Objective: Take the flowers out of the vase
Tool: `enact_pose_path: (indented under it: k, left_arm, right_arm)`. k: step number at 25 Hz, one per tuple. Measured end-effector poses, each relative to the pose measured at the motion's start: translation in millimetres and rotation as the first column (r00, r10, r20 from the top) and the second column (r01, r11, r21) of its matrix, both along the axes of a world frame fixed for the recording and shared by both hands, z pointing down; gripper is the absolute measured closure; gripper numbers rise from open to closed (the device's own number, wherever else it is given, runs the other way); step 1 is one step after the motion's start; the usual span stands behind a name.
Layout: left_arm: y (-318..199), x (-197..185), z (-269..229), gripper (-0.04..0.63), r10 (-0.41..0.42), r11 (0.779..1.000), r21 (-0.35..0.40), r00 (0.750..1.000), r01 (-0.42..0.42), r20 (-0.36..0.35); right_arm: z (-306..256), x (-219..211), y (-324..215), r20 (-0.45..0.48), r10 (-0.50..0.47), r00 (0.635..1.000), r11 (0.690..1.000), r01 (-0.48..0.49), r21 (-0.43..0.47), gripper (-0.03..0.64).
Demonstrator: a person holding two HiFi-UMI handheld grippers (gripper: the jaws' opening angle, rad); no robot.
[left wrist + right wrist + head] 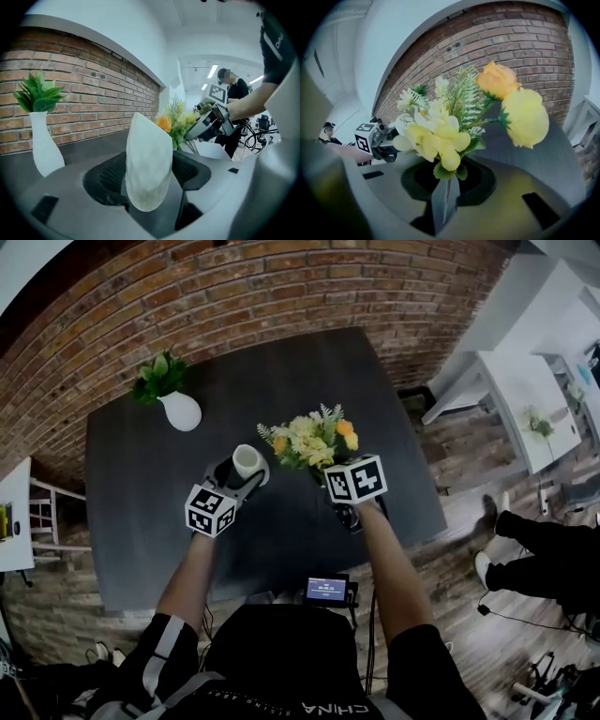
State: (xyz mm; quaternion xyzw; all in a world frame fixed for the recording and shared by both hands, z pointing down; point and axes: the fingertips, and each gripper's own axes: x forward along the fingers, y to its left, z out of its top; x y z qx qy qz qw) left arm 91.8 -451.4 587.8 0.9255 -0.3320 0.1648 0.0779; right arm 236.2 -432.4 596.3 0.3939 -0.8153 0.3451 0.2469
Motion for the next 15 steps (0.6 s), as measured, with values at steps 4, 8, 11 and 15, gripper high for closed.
enact_pose_path:
  k: [4,8,11,15]
  left_arm:
    - [0.6,0.9,-0.4,0.285,-0.015,1.0,0.002,1.0,0.015,-0.007]
    - [-1.5,-1.5,-1.9,0.285,-0.023,1.0,0.005,1.0,0.023,-0.017]
    - [-2.7,-2.0,-1.7,0.285,-0.023,1.0,0.008,1.0,0.023,-0.02]
    - [-3.2,-3.0,-1.2,0.285,-0.026,0.999,0.019,0.999,0.026,-0.025]
  right_arm:
    - [35.0,-7.8,-5.9,-0.009,-0.019,1.0,0.996,0.018,-0.085,0.543]
    - [62.7,-10.3,-16.4,-0.019,-0.009,1.0,0.987,0.006,-0.16,0.545]
    - [79.1,-5.8,-21.6,-0.025,0.008,1.0,0.98,-0.013,-0.199,0.545]
    - [90.9,-2.1,-24.7,-0.022,0.027,0.999,0.976,-0.031,-0.214,0.545]
